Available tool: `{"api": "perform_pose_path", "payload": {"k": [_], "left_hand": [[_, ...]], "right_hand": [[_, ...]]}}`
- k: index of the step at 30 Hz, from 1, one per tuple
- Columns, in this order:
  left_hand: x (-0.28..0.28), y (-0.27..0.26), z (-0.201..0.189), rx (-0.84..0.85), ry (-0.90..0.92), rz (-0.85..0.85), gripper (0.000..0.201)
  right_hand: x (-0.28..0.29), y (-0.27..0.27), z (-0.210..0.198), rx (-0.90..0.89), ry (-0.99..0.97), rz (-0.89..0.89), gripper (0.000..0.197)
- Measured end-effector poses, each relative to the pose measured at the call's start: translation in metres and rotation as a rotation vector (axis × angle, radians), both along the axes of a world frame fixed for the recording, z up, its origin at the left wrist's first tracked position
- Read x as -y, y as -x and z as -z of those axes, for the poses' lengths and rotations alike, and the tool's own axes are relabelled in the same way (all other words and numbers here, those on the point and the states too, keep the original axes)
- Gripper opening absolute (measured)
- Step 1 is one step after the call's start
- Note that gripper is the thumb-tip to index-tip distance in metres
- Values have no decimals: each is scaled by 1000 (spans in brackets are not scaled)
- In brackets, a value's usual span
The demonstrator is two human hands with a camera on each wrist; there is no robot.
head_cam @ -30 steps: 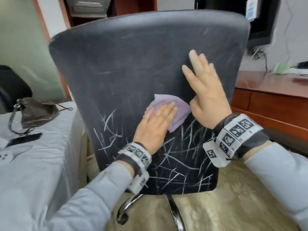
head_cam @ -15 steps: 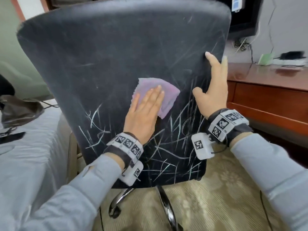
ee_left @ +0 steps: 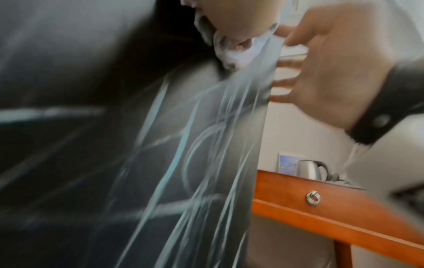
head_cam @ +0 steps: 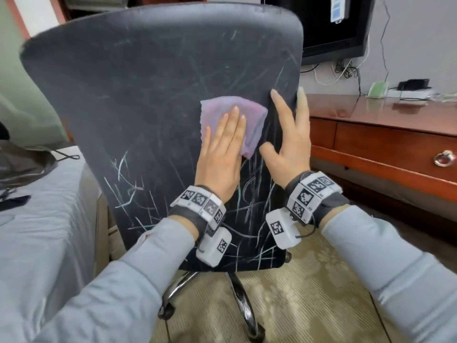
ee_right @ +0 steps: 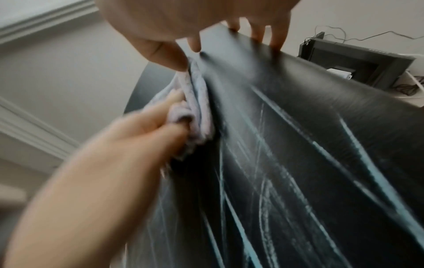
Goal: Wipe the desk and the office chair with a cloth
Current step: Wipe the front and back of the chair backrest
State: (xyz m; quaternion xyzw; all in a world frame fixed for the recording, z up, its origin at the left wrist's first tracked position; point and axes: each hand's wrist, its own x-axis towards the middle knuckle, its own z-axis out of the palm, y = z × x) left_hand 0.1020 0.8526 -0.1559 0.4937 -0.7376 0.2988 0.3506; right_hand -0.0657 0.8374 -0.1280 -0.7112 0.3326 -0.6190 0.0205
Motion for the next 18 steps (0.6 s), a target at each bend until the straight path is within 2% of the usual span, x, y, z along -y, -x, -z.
{"api": "perform_pose_path", "payload": {"k": [3,5,7,10,12,14,16,18], "left_hand": [[-11,-24,63,158,-72,-39,89],[-22,-42,91,257,-100,-103,95],[-22,-44,75,257,-66,-86,90],[-11,-18,3,76,70,53,72],[0,-1,-20,-44,159,113,66],[2,3,7,-40,153,141,67],[-1,-8,62,94,95,110,70],[-10,-26,88,199,57,85,69]], "right_hand": [[-5,9,-1,59,47,-113,74],[-4,16,-1,134,-22,-193,68],[-1,17,-1,174,-97,-221,63],[4,12,2,179,-29,-171,56],[8,7,3,197,31,-160,50],[10,0,3,222,36,-160,51],[11,-6,4,244,65,-145,53],[10,-11,6,235,95,-147,53]]}}
